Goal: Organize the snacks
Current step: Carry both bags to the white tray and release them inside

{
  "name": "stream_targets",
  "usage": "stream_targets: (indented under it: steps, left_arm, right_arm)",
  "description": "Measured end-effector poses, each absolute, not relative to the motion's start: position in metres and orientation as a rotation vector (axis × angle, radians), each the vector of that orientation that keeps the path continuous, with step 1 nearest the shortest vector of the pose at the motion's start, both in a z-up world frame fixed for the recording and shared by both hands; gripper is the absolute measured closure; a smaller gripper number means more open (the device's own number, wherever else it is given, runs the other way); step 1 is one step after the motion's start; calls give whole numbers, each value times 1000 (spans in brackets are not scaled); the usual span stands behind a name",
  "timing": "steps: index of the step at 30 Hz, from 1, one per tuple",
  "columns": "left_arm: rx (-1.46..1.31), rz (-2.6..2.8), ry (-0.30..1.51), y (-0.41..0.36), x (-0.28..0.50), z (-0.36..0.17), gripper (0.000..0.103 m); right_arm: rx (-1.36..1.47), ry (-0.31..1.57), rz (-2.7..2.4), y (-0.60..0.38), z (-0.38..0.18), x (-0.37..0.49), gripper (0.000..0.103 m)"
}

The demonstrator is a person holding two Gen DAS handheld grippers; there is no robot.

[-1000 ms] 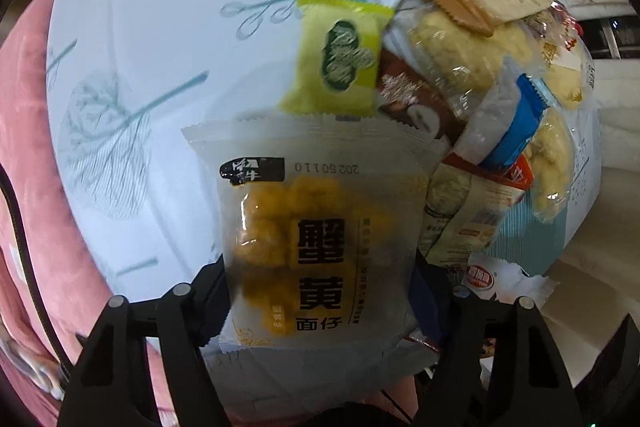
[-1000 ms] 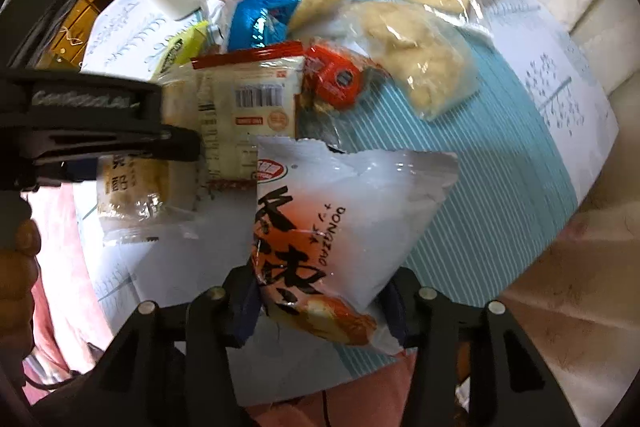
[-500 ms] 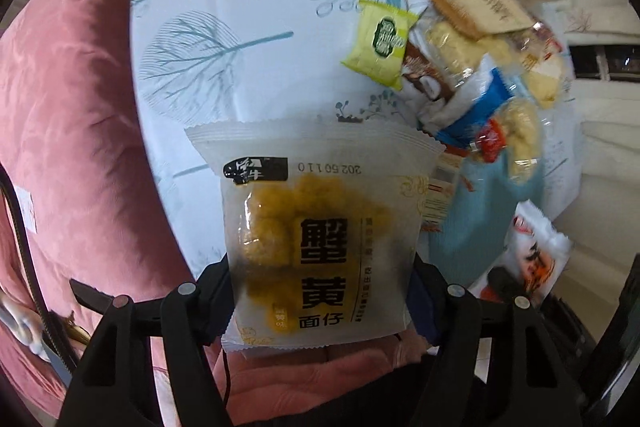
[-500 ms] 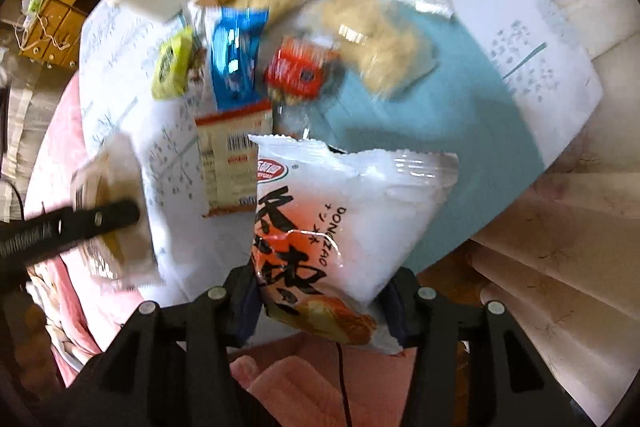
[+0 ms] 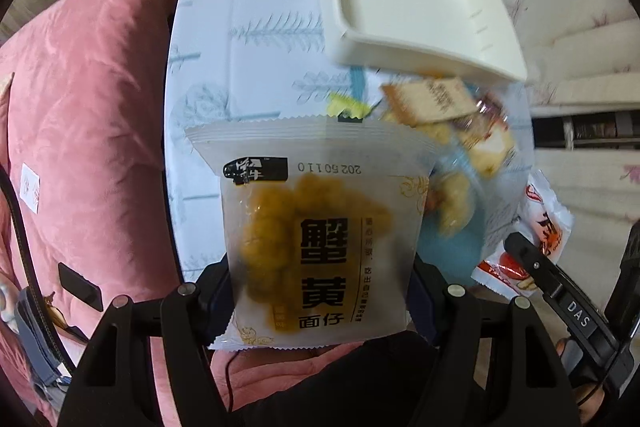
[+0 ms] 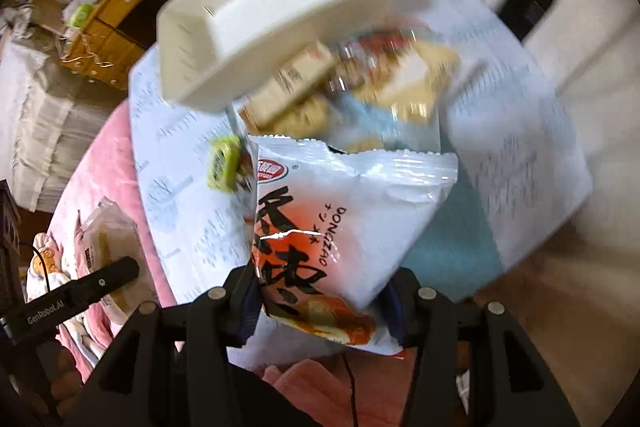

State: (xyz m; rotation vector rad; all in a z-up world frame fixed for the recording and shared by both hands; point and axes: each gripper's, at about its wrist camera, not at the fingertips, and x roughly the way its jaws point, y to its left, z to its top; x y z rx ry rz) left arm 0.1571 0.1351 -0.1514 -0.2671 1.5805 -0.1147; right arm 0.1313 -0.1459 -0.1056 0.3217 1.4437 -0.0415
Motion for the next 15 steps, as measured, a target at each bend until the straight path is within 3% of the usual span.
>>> stream_targets:
  steps: [15]
  left_arm:
    - [-376,24,1367,65,241,-72,33]
  right_arm:
    - [175,1215,254,-192,-58,263,53]
